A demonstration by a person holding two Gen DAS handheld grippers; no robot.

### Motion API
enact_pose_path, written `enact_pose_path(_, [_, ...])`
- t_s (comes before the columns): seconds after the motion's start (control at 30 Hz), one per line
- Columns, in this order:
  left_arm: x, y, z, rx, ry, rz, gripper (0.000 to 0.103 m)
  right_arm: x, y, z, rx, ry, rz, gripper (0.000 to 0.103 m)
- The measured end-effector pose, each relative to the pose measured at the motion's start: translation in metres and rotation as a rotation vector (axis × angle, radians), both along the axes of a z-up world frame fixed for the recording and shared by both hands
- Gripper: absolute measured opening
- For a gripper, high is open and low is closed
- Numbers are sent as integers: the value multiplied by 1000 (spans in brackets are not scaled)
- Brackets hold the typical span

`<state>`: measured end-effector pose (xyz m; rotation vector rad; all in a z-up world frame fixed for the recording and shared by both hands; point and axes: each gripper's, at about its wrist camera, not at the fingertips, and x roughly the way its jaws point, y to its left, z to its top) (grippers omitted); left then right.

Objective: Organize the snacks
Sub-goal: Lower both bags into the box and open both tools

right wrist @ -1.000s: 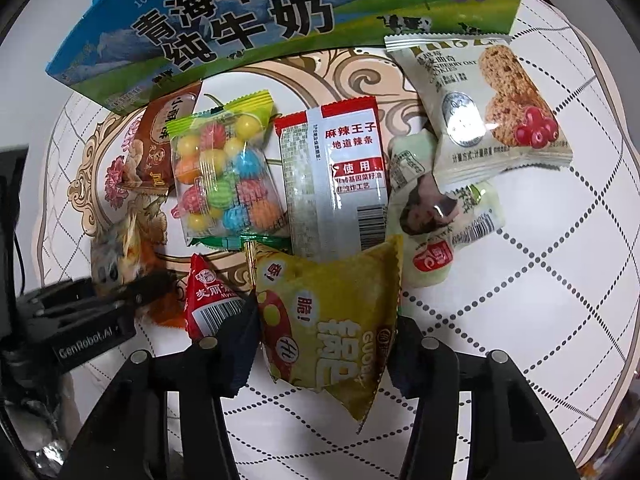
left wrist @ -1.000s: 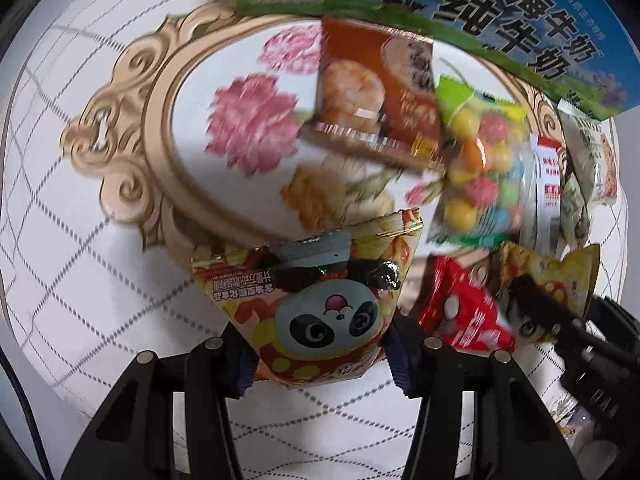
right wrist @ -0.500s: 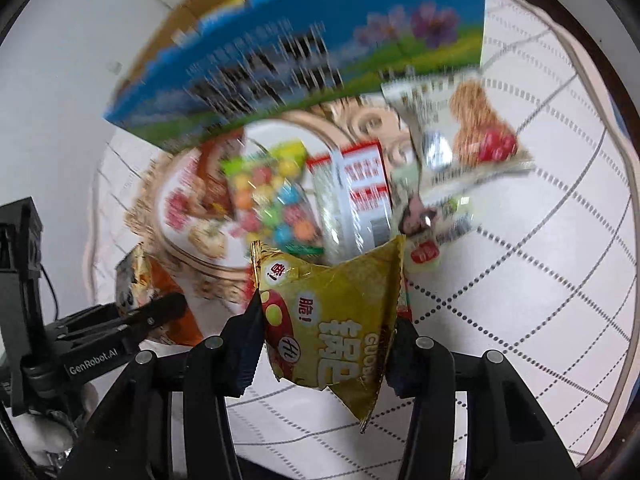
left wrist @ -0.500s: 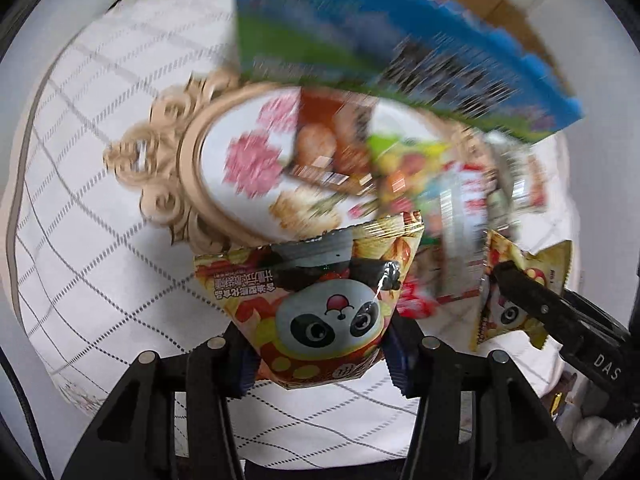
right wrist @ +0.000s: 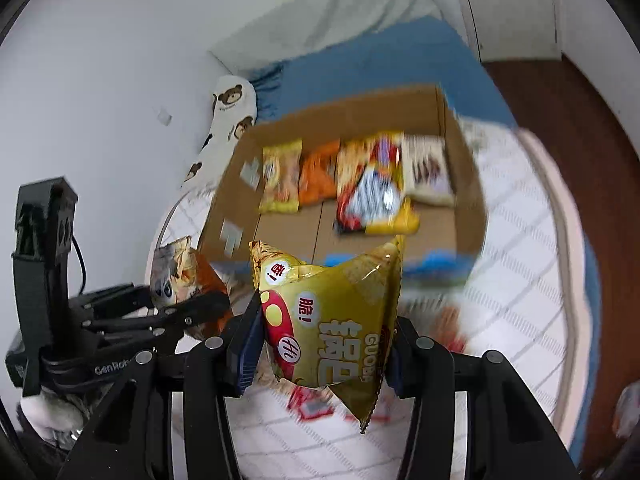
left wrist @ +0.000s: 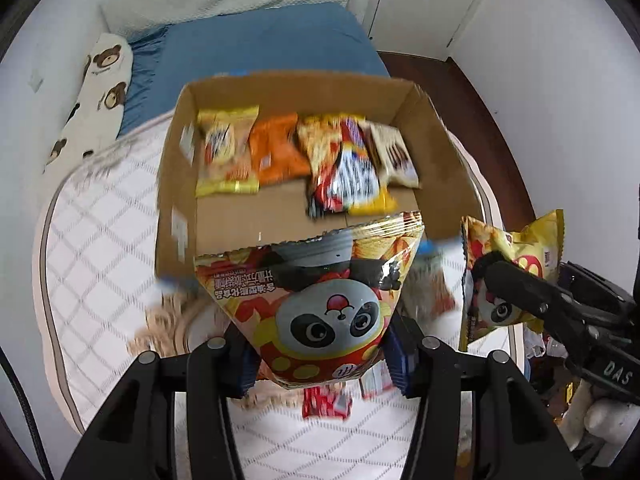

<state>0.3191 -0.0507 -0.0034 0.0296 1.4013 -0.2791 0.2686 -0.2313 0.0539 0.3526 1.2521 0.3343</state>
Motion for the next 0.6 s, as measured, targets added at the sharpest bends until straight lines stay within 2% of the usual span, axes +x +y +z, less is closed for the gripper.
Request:
enact_pose_path(0.1, [40,-8,-13,-8,56,7,48,36,-4,-3,-9,14,29,52])
enact_pose_path(0.3, [94,-18,-56,-8,181,19,48,95,-5,-45,-15,104,70,53])
enact_pose_path(0.53, [115,-31,-108,-20,316,8,49,117,-1,-102,-5,216,96,53])
enact_pose_path(0.6, [114,-35,-121,-22,357,-5,50,119,-1,-122,-1,282,96,61])
